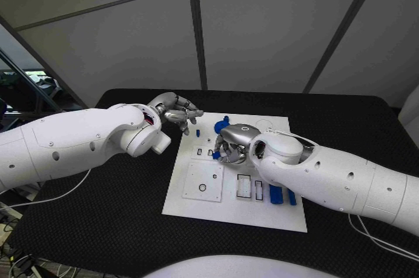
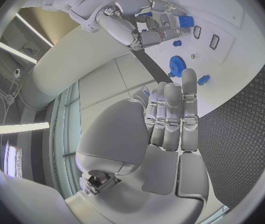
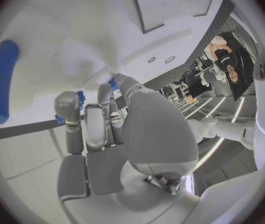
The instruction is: Assemble the parts on the task board
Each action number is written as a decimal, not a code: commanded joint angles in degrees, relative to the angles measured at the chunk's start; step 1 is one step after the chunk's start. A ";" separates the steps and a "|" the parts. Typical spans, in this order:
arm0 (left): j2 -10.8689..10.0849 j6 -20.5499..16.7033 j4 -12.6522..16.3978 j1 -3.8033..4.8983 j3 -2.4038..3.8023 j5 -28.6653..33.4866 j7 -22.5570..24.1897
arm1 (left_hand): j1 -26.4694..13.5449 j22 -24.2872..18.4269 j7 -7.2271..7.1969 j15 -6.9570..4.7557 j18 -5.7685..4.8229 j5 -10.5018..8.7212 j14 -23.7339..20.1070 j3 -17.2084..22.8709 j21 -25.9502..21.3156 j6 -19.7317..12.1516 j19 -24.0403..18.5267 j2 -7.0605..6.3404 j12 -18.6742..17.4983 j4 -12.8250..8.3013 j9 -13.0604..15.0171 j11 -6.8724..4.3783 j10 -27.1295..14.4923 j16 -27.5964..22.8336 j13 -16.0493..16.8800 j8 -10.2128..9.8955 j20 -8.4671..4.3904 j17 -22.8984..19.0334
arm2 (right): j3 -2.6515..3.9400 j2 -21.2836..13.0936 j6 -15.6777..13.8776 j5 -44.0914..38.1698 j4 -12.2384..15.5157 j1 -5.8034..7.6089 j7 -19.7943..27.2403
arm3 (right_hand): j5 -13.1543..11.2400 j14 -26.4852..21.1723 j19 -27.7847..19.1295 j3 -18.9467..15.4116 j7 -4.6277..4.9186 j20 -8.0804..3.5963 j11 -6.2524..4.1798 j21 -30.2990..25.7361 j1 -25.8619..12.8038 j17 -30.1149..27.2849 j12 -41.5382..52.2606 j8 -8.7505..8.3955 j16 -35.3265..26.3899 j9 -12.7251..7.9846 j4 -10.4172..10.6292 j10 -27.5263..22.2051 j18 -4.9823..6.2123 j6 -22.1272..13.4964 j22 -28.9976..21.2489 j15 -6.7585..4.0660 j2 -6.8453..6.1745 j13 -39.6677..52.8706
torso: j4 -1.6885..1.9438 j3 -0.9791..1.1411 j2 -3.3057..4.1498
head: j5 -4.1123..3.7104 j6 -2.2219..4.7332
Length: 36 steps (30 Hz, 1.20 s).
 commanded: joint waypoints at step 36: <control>-0.15 3.00 1.85 -4.29 -0.01 -0.89 1.10 | -3.35 3.29 -0.49 -0.62 -0.55 -0.10 5.15 1.96 3.09 1.99 3.63 -4.79 2.79 0.12 -1.73 -0.70 2.09 11.37 -0.78 1.74 -0.30 8.79 | -0.22 -9.08 -17.03 6.25 10.09 -0.80 3.63 | 6.91 3.09 6.14 6.46 -1.50 -1.07 -1.32 6.23 -7.42 5.59 3.44 2.83 4.44 2.74 -0.71 6.55 -1.95 1.94 7.36 -1.26 -1.33 5.38 | -0.16 0.04 -0.12 | -0.11 1.28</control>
